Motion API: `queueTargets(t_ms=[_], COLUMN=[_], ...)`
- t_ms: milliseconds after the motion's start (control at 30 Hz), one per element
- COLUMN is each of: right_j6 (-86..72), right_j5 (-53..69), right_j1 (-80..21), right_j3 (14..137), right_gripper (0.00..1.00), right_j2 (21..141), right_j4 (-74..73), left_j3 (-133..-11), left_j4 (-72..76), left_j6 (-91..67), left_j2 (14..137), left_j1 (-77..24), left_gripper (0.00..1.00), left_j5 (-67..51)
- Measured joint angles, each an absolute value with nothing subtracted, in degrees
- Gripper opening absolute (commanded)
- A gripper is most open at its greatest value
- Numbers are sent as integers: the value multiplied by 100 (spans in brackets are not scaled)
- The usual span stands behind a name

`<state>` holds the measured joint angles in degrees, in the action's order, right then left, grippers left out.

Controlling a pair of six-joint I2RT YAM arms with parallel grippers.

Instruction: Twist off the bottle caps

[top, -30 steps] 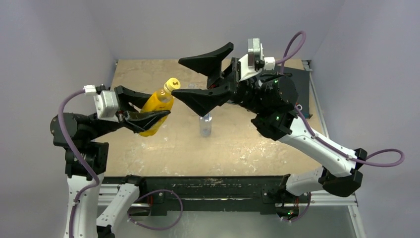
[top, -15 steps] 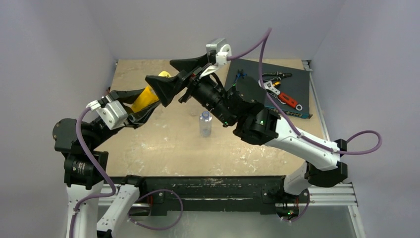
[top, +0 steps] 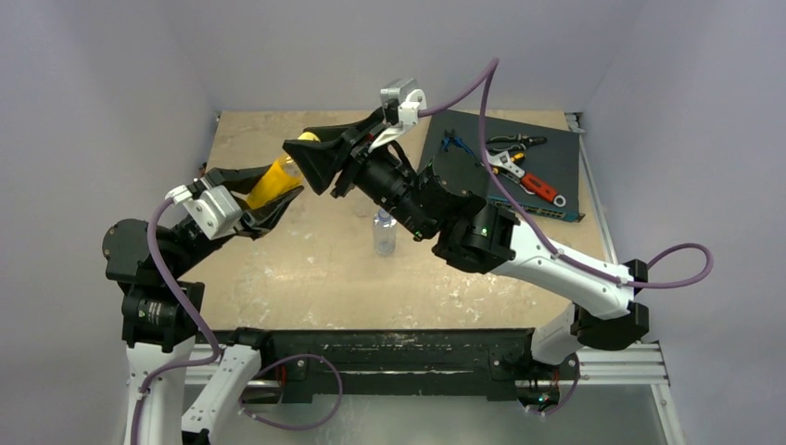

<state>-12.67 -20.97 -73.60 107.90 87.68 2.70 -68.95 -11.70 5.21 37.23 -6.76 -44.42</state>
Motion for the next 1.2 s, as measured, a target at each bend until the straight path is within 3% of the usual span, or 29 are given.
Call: queueTargets(t_ms=[67, 267, 467, 767, 967, 1200], right_j6=[-1304, -1323, -1031, -840, -790, -1354], right_j5=[-2078, -1992, -1483, 1015, 351, -1413], right_j1=[-7360, -7347, -7282, -6180, -5937, -4939], right_j3=[10783, 10715, 10525, 9977, 9345, 7435], right_gripper=[26, 16, 15, 14, 14, 16], right_j2=[8768, 8724, 8501, 7542, 6897, 6316], right_j4=[294, 390, 414, 718, 683, 40], left_j3=[-6866, -6860, -6864, -6895, -6895, -6781], left_j4=[-1175, -1168, -1173, -1048, -1105, -1210], left_j6=[523, 526, 456, -757, -832, -666], left_j2=[3723, 3723, 3726, 4117, 4049, 3857], left_j1=[-676, -676, -676, -676, -676, -674], left_gripper=[0, 0, 0, 0, 0, 0], left_j5=[-4436, -4434, -4810, -6337, -6543, -6565])
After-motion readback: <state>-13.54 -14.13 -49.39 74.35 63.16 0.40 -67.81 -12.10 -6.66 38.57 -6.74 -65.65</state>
